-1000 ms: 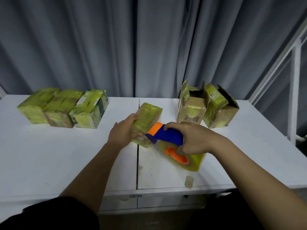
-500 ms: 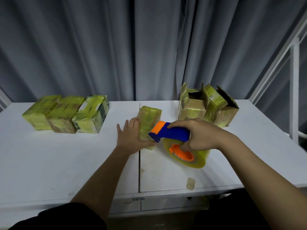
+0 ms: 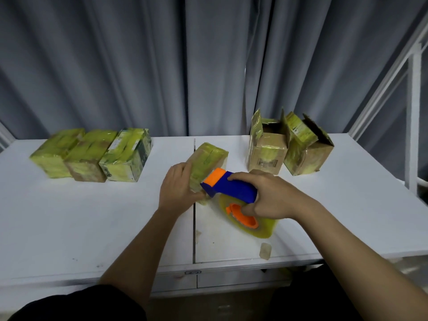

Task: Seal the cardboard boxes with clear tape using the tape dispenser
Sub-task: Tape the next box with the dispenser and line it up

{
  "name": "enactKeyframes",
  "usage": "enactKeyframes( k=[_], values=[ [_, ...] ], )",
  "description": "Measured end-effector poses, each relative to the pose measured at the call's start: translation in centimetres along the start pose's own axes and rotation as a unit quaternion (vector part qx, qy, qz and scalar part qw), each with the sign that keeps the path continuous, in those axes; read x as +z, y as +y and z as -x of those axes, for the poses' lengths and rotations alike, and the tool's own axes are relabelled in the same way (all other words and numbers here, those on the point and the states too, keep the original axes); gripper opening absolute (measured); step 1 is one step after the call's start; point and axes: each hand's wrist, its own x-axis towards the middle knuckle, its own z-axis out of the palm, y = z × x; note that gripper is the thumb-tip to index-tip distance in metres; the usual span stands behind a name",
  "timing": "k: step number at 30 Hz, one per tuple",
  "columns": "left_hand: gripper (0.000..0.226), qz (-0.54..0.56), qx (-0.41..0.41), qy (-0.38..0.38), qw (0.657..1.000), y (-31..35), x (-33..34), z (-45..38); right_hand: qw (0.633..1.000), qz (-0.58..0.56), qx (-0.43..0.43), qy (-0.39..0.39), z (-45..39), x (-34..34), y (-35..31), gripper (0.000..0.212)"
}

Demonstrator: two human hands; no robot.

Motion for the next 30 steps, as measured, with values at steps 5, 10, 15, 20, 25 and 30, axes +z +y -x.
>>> enactKeyframes(
  k=[5,10,15,20,25,30],
  values=[
    [0.093,-0.049,-0.010,-0.024,0.998,0.2,-0.4,0.1,1.000,0.009,-0.013,0.016,-0.2,-0.5,-1.6,0.066],
    [0.079,-0.081,0.006,-0.036,0.996,-0.1,-0.2,0.1,0.998,0.052,-0.017,0.042,-0.6,-3.0,-3.1,0.059],
    [0.077,-0.095,-0.006,-0.059,0.994,-0.8,-0.3,-0.1,0.999,0.029,0.026,-0.022,0.5,-0.2,-1.9,0.069],
    [0.078,-0.128,-0.010,-0.102,0.986,-0.6,-0.4,-0.5,0.998,0.014,0.034,-0.046,0.8,0.5,-1.7,0.071],
    [0.078,-0.159,-0.017,-0.136,0.978,-0.2,-1.0,-0.9,0.997,0.041,0.039,-0.058,1.6,0.3,-2.4,0.070],
    [0.083,-0.160,-0.025,-0.168,0.972,0.2,-1.6,-0.9,0.995,0.060,0.031,-0.070,2.5,0.6,-3.3,0.065]
  ],
)
